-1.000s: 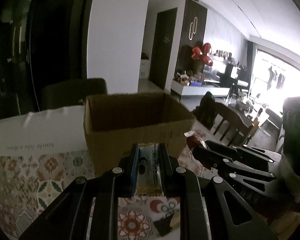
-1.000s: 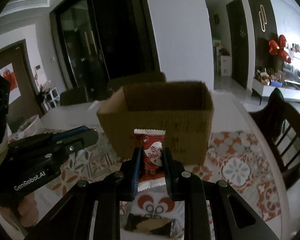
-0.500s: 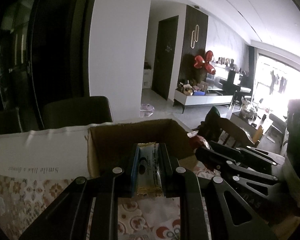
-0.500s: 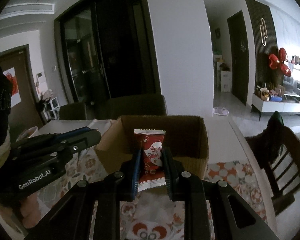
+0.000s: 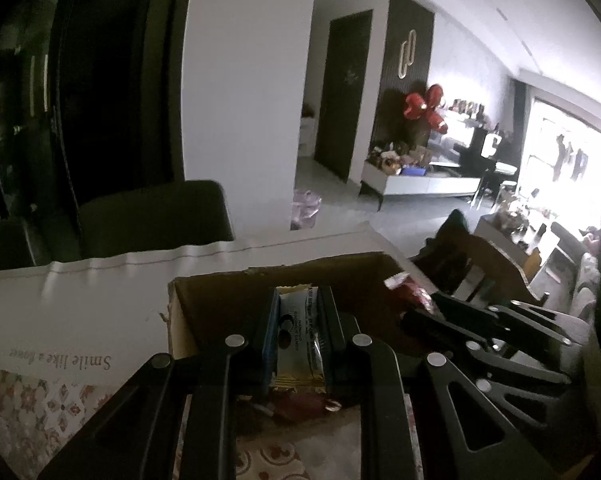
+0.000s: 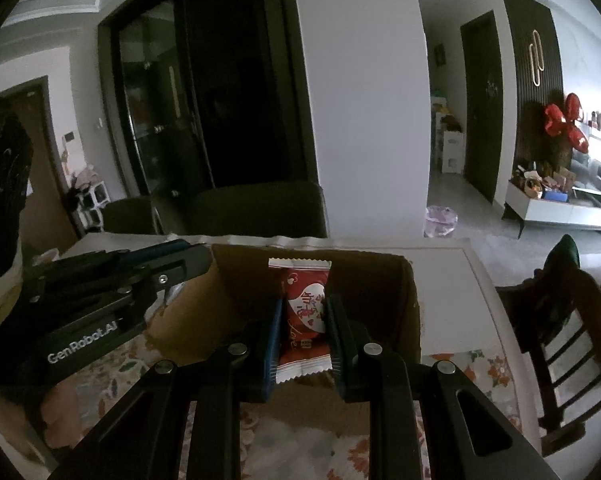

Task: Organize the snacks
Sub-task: 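Open both tools to drop the items into the box and withdraw, then move both tools back to the last snacks on the table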

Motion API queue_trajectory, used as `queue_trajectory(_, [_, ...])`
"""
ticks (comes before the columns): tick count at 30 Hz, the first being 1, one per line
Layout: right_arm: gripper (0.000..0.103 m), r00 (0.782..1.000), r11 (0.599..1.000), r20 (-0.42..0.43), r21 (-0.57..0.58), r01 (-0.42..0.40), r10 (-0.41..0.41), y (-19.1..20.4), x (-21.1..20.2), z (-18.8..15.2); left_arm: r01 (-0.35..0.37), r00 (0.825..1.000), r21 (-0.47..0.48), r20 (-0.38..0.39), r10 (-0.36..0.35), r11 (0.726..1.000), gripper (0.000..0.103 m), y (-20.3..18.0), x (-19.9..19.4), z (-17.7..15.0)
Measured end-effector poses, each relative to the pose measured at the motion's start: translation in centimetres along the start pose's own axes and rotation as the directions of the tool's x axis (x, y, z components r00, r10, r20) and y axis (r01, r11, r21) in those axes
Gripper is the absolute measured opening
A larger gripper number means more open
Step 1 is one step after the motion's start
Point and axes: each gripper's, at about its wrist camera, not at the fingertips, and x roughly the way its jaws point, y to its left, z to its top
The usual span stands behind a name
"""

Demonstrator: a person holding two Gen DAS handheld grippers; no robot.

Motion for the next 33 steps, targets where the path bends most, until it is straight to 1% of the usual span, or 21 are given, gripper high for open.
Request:
queue_trajectory(2, [0.023, 1.0, 1.0, -0.011, 0.001, 0.012, -0.012, -0.3, 0.8, 0.1, -0.001, 1.0, 0.013, -0.031, 0.001, 1.0, 0.021, 0.0, 1.2, 0.2])
queue_trajectory(4, [0.023, 1.0, 1.0, -0.017, 0.004, 0.021, -0.021, -0.5, 1.3, -0.1, -0.014, 0.999, 0.025, -0.04, 0.015, 1.0, 0.026, 0.1, 1.6, 0.2])
queue_trajectory(6, [0.024, 0.999, 1.0, -0.026, 0.011, 0.028, -0.027, -0.7, 1.8, -0.1, -0.038, 0.999, 0.031, -0.036, 0.04, 0.999, 0.046, 0.2, 1.8, 0.1])
queue_trajectory(10, [0.024, 0.997, 0.998, -0.048, 0.017, 0.062, -0.061, -1.3, 2.4, -0.7, -0.093, 0.995, 0.042, -0.019, 0.094, 0.995, 0.055, 0.4, 1.1, -0.4])
queue_trajectory(11, [0.029, 0.996, 0.998, -0.053, 0.019, 0.068, -0.067, -1.4, 2.4, -0.7, -0.102, 0.995, 0.044, -0.017, 0.102, 0.994, 0.062, 0.4, 1.0, -0.5])
queue_trajectory(12, [0.033, 0.996, 0.997, -0.055, 0.025, 0.069, -0.068, -1.5, 2.3, -0.8, -0.113, 0.994, 0.05, -0.008, 0.113, 0.992, 0.063, 0.3, 0.5, -0.8])
queue_trajectory(13, [0.04, 0.996, 0.997, -0.052, 0.034, 0.07, -0.068, -1.5, 2.1, -0.9, -0.122, 0.993, 0.055, 0.002, 0.122, 0.991, 0.063, 0.2, 0.1, -1.0])
queue_trajectory(15, [0.041, 0.996, 0.996, -0.038, 0.046, 0.079, -0.077, -1.5, 1.3, -1.2, -0.142, 0.99, 0.079, 0.029, 0.14, 0.987, 0.065, -0.1, -1.1, -1.8])
queue_trajectory(18, [0.041, 0.995, 0.993, 0.002, 0.061, 0.104, -0.104, -1.1, -1.0, -2.0, -0.148, 0.988, 0.113, 0.066, 0.141, 0.982, 0.066, -0.9, -3.1, -3.1])
queue_trajectory(20, [0.051, 0.991, 0.989, 0.028, 0.075, 0.131, -0.133, -0.9, -2.5, -2.5, -0.146, 0.988, 0.133, 0.075, 0.137, 0.98, 0.066, -1.3, -4.3, -3.9])
queue_trajectory(22, [0.056, 0.984, 0.982, 0.06, 0.096, 0.161, -0.167, -0.5, -4.5, -3.3, -0.134, 0.989, 0.149, 0.09, 0.121, 0.98, 0.066, -1.9, -5.7, -4.7])
queue_trajectory(24, [0.056, 0.98, 0.979, 0.083, 0.102, 0.174, -0.183, 0.1, -6.3, -4.2, -0.118, 0.989, 0.176, 0.109, 0.1, 0.977, 0.066, -2.7, -7.3, -5.6])
queue_trajectory(26, [0.056, 0.98, 0.98, 0.093, 0.104, 0.169, -0.179, 0.7, -7.9, -5.1, -0.1, 0.989, 0.202, 0.126, 0.076, 0.974, 0.067, -3.4, -8.6, -6.6])
queue_trajectory(28, [0.056, 0.981, 0.98, 0.098, 0.116, 0.159, -0.17, 1.0, -9.2, -5.8, -0.097, 0.988, 0.242, 0.141, 0.063, 0.966, 0.071, -4.3, -9.9, -7.6])
queue_trajectory(30, [0.056, 0.978, 0.975, 0.099, 0.143, 0.169, -0.184, 1.0, -10.3, -6.8, -0.097, 0.987, 0.262, 0.153, 0.057, 0.96, 0.075, -4.8, -10.9, -8.3])
queue_trajectory(33, [0.056, 0.975, 0.968, 0.092, 0.17, 0.187, -0.204, 1.1, -11.7, -8.2, -0.079, 0.988, 0.299, 0.148, 0.036, 0.951, 0.075, -5.4, -11.9, -9.4])
